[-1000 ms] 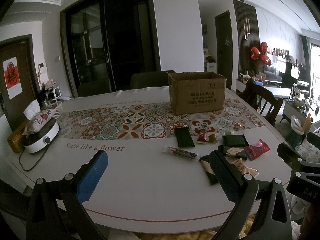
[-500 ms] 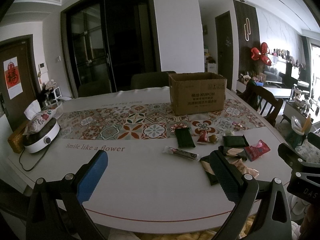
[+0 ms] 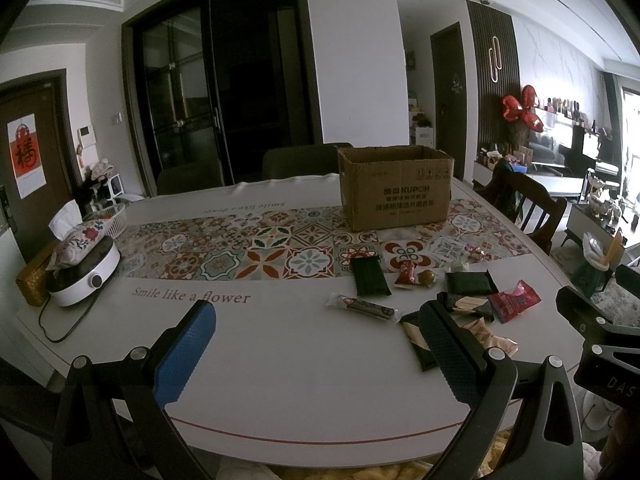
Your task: Organize snacks
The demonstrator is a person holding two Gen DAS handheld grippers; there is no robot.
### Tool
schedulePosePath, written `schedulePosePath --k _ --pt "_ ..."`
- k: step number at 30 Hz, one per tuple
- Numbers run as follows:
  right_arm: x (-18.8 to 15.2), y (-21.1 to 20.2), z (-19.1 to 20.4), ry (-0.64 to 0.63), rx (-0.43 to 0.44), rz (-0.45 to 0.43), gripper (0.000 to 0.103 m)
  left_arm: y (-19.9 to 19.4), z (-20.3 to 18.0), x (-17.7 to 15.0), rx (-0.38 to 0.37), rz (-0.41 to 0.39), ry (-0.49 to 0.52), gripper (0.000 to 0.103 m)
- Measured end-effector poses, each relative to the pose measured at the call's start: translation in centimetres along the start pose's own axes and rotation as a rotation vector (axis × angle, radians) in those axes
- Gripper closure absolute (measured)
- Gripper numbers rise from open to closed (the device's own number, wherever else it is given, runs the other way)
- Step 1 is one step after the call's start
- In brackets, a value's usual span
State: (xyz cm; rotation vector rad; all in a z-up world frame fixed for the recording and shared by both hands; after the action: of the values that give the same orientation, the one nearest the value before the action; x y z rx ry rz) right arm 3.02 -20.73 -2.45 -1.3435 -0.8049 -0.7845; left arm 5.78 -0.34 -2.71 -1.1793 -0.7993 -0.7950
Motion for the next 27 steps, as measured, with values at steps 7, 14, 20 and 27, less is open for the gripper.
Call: schedulePosePath --k 7,14,20,27 --pt "-0.2 0.1 0.0 0.0 0.0 0.0 0.001 -0.1 0.0 0.0 0.0 0.0 0.0 0.0" --pt "-0.3 0.3 0.1 0.001 0.0 0.006 0.001 0.2 0.0 0.0 -0.007 0.01 0.002 0.0" --pt "0.4 0.6 -0.6 0.002 0.015 0.031 0.001 1.1 -0.5 0.6 -0.053 0.017 0.007 0.0" --pt "0.2 3.9 -0.4 -0.003 0.052 0.082 0.001 4.1 -2.1 1.0 -0.063 0.026 0.035 0.0"
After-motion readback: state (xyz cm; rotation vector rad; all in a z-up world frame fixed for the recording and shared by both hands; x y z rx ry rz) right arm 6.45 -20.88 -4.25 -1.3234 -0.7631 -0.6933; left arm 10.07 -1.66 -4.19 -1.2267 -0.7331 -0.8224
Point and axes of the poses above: each gripper's, at about its wrist camera, not at the fingertips, and y roughly the way its jaws point, z to its left, x to its top, the point moved 7 cm from there along y, roughly the way its jaws point, and after that the axes turned 12 degrees about x, right-handed, at the moved point
